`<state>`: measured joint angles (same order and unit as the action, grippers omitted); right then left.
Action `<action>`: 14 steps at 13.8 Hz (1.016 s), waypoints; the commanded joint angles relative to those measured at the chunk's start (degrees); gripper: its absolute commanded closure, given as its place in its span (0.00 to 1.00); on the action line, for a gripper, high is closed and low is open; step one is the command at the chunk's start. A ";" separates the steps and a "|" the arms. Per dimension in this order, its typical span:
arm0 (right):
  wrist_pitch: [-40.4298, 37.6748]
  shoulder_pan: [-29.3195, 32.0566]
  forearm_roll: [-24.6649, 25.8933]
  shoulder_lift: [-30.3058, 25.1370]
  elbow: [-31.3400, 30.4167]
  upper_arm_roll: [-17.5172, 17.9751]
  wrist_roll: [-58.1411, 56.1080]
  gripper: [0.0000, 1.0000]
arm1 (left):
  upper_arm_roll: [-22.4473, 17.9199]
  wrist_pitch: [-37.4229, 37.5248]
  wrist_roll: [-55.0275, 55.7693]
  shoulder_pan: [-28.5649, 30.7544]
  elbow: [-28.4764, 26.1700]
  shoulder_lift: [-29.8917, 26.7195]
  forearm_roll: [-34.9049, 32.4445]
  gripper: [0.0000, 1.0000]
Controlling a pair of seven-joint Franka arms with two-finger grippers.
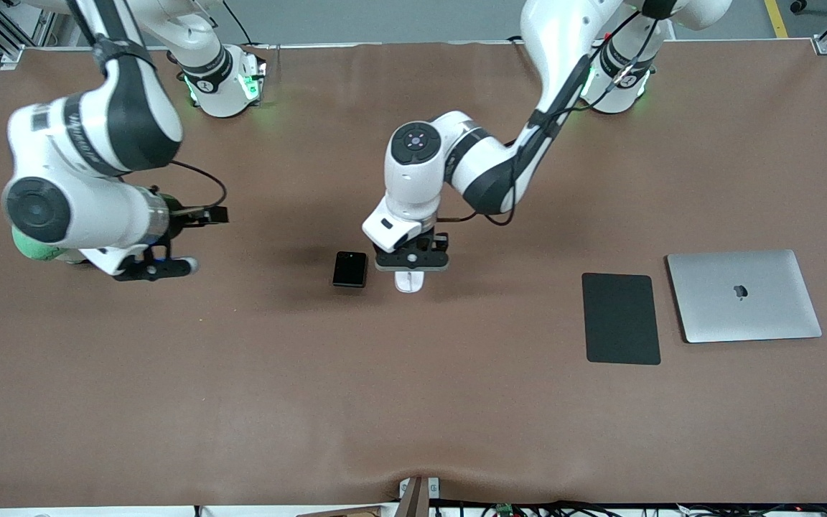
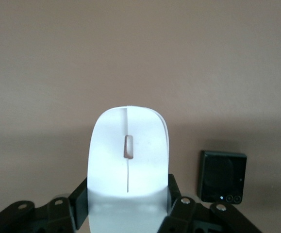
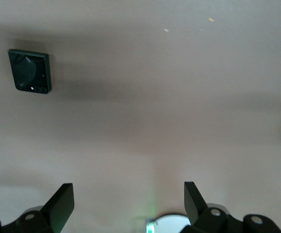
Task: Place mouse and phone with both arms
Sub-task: 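Lift the mouse with the left gripper while the right gripper reaches the phone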
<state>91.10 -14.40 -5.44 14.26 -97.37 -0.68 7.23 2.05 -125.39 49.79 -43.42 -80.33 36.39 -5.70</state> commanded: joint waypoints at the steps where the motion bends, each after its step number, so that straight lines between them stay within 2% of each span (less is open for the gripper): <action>1: 7.92 -2.20 -0.80 0.49 -4.40 -0.37 0.50 0.00 | 0.33 3.82 1.02 2.80 -1.84 -4.74 -0.36 0.90; 5: 21.97 -7.38 -2.21 7.16 -4.41 -0.37 6.46 0.00 | 0.59 9.71 -0.56 7.99 -2.19 -8.96 -0.36 0.85; 9: 35.61 -14.06 -2.12 14.28 -4.23 -0.46 15.33 0.00 | 0.76 14.63 -7.57 15.19 -2.46 -11.08 0.08 0.82; 14: 40.47 -17.33 -1.95 18.51 -4.23 -0.46 20.53 0.00 | 0.68 15.53 -18.12 22.67 -9.03 -13.98 0.07 0.82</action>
<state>130.75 -30.53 -6.78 31.37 -102.55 -0.57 24.99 2.09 -110.03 34.74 -22.77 -84.37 25.76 -5.70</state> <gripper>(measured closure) 0.000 0.388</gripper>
